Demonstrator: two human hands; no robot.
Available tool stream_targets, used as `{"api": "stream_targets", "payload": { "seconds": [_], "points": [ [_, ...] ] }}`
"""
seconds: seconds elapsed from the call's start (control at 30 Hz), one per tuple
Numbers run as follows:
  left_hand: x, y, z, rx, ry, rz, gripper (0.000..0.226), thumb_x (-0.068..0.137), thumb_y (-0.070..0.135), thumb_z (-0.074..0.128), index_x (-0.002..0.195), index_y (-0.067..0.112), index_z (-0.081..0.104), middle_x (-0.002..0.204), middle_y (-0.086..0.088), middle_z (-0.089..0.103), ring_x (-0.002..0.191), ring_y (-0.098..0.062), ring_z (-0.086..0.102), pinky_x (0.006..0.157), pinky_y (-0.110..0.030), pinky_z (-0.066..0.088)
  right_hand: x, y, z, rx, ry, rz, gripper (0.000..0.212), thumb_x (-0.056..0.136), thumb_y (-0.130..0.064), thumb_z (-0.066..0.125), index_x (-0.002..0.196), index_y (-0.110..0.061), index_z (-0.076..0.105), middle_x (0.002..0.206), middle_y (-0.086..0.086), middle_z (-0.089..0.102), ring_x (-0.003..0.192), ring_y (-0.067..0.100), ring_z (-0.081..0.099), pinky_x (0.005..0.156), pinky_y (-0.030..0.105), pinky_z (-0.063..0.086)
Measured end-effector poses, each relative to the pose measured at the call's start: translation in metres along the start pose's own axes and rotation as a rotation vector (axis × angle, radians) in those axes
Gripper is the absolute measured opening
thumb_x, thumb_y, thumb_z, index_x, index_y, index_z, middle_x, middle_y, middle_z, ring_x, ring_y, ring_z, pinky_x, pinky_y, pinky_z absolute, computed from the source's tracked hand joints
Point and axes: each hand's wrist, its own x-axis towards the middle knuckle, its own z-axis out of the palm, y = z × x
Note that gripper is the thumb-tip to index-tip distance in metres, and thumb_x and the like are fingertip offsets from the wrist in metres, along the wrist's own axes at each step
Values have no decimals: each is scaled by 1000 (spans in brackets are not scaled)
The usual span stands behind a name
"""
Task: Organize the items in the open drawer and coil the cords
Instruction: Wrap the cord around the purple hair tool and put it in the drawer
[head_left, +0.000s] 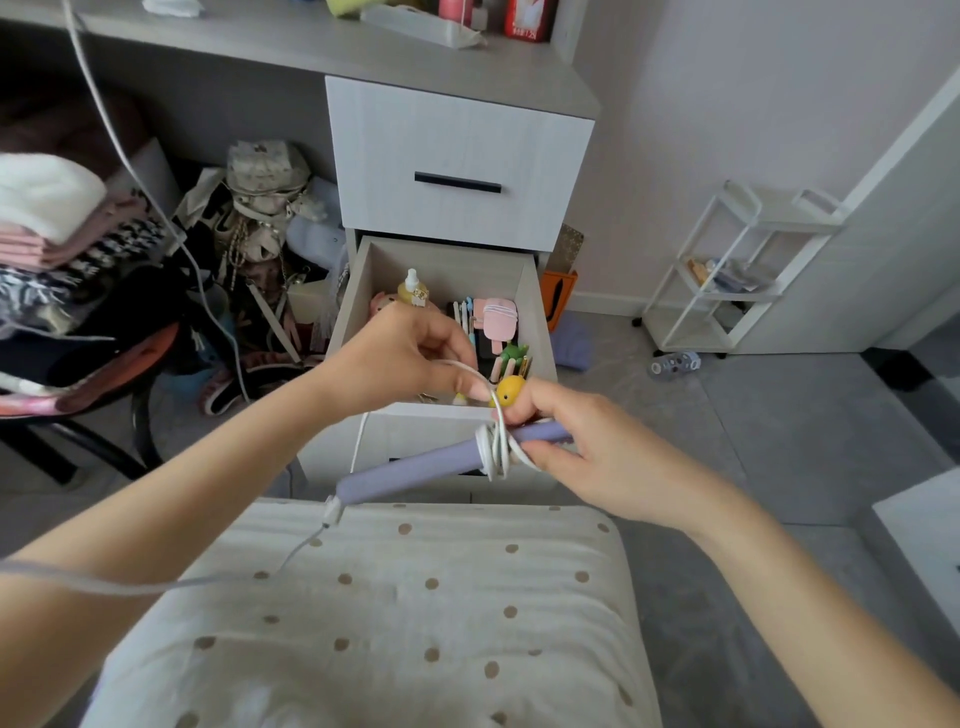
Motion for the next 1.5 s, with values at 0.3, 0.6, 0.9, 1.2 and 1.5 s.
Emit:
{"api": "stream_targets", "payload": {
  "seconds": [0.3,0.6,0.9,1.2,1.5],
  "points": [
    [0,-40,-4,-210,35,30,15,69,41,77,71,27,73,76,0,70,78,-20,67,74,-32,52,1,0,6,240,92,-9,28,96,-9,49,119,-23,41,119,-10,59,109,-4,55,90,14,44],
    [-14,-41,31,-84,131,-91,21,93,19,56,83,10,72,47,7,49,41,-6,35,42,-15,31,23,25,11,240,525,30,32,96,-4,43,126,-16,43,118,-3,60,102,-1,58,83,13,46],
    [-36,-45,28,455,288,76,26,88,35,62,73,14,68,54,2,57,56,-16,49,53,-34,43,26,83,-6,-162,640,317,42,95,-3,42,135,-11,46,118,9,61,95,20,56,64,18,32],
    [-37,-22,31,530,302,249,17,84,32,64,76,18,70,59,20,52,55,-5,49,52,-24,44,20,77,18,-675,326,328,45,93,-4,46,136,-16,44,99,8,57,90,27,53,62,30,28],
    [-16,-15,3,399,438,149,11,86,20,67,84,13,75,63,22,58,56,10,51,55,-7,31,12,27,24,-785,-16,-22,71,83,8,50,145,-24,33,117,-2,53,109,20,43,81,29,28]
  ]
}}
